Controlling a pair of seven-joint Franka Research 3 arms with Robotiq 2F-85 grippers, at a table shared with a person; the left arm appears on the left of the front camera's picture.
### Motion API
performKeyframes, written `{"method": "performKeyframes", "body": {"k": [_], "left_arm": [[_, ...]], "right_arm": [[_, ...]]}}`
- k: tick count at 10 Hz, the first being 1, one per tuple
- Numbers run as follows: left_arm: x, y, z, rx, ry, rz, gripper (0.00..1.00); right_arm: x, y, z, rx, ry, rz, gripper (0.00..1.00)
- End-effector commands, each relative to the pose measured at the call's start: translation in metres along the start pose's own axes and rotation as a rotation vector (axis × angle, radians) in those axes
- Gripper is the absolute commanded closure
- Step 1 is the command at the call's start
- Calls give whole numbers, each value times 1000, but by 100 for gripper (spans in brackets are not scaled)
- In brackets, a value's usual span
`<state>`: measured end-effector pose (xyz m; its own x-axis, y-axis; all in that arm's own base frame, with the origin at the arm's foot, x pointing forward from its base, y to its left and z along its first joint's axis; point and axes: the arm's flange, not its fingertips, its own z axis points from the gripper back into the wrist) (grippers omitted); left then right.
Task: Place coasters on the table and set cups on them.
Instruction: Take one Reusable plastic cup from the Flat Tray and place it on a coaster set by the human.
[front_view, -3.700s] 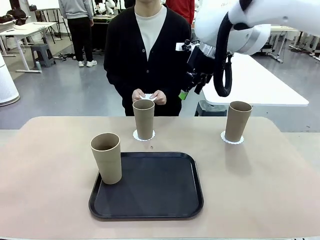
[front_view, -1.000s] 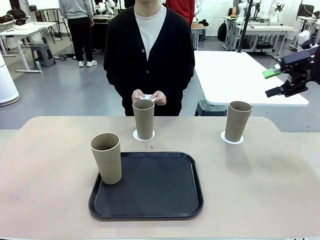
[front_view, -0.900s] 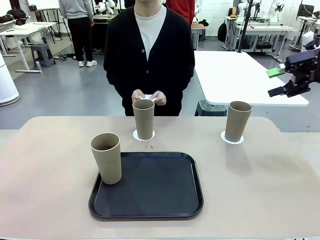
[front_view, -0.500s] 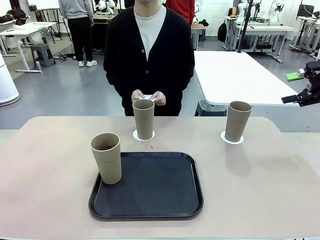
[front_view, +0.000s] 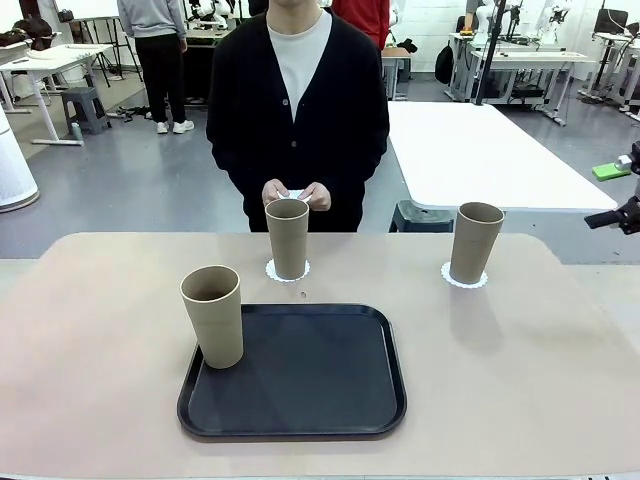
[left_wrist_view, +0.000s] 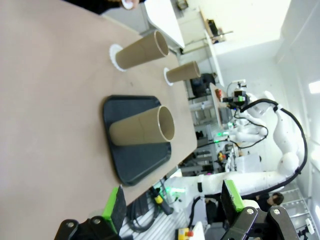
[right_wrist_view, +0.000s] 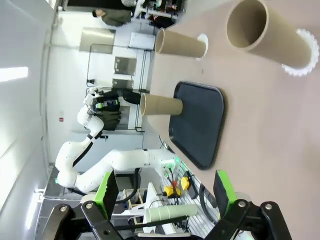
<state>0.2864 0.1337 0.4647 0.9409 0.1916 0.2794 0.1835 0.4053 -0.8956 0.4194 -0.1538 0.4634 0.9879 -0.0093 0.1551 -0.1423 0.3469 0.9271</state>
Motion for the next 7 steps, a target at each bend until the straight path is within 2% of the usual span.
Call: {"method": "performKeyframes", "body": {"k": [1, 2, 4, 5, 7], "left_arm": [[-1, -1, 1, -9, -5, -8, 0], [-1, -1, 1, -9, -5, -8, 0], [-1, -1, 1, -9, -5, -8, 0], [-1, -1, 1, -9, -5, -8, 0], [-1, -1, 1, -9, -5, -8, 0]], "right_arm": [[-24, -4, 3, 6, 23, -50, 0], [-36, -7, 3, 7, 42, -75, 0], [-50, -12, 7, 6, 8, -98, 0], [-51, -14, 6, -5, -13, -111, 0], [-46, -18, 9, 11, 7, -82, 0]]}}
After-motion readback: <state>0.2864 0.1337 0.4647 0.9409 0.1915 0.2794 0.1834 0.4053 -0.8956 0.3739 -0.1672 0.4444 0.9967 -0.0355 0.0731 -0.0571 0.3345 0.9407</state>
